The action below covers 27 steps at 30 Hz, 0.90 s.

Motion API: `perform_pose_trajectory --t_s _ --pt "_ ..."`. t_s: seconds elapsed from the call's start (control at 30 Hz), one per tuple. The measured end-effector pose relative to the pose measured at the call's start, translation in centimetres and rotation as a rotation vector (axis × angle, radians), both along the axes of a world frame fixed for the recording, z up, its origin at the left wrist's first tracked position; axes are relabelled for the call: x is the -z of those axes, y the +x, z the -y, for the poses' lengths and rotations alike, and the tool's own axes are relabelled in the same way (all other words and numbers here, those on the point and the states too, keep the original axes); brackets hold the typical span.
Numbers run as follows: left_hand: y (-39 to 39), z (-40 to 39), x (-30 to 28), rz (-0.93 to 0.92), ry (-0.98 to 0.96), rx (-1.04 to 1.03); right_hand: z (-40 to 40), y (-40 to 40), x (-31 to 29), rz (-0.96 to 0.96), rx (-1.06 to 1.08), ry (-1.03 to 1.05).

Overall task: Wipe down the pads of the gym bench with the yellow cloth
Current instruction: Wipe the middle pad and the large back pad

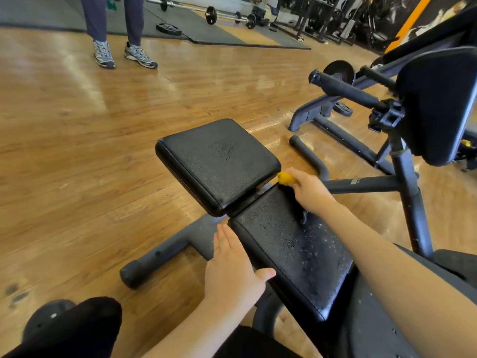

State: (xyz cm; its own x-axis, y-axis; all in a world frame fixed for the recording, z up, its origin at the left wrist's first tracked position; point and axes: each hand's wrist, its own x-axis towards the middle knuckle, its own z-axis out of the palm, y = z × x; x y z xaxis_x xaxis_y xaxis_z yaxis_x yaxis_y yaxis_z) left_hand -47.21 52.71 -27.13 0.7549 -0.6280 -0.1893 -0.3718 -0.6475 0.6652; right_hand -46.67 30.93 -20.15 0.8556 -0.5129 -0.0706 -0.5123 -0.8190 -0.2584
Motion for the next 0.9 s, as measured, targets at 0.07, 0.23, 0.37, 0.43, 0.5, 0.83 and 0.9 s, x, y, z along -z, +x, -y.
perform_pose_trajectory --t_s 0.07,0.23,0.37,0.43,0.5,0.83,0.9 --pt "0.0 0.1 -0.1 -0.008 0.004 0.004 0.3 0.5 0.5 0.056 0.072 0.06" --pt "0.0 0.2 -0.1 -0.042 0.003 0.007 -2.9 -1.0 1.4 0.15 0.009 0.158" --pt "-0.1 0.1 -0.1 -0.033 -0.028 -0.005 -7.3 -3.3 2.4 0.174 -0.221 0.164" --pt "0.0 0.0 -0.2 -0.034 -0.045 -0.001 -8.6 -4.2 2.6 0.176 -0.295 0.156" --pt "0.0 0.0 -0.3 -0.037 -0.038 -0.001 -8.8 -5.0 2.7 0.173 -0.345 0.135" --pt "0.0 0.0 -0.3 -0.05 0.004 0.024 -1.8 -2.3 1.6 0.193 -0.199 0.042" --pt "0.0 0.1 -0.2 -0.051 0.005 0.025 -0.4 -0.9 1.5 0.166 -0.035 0.012"
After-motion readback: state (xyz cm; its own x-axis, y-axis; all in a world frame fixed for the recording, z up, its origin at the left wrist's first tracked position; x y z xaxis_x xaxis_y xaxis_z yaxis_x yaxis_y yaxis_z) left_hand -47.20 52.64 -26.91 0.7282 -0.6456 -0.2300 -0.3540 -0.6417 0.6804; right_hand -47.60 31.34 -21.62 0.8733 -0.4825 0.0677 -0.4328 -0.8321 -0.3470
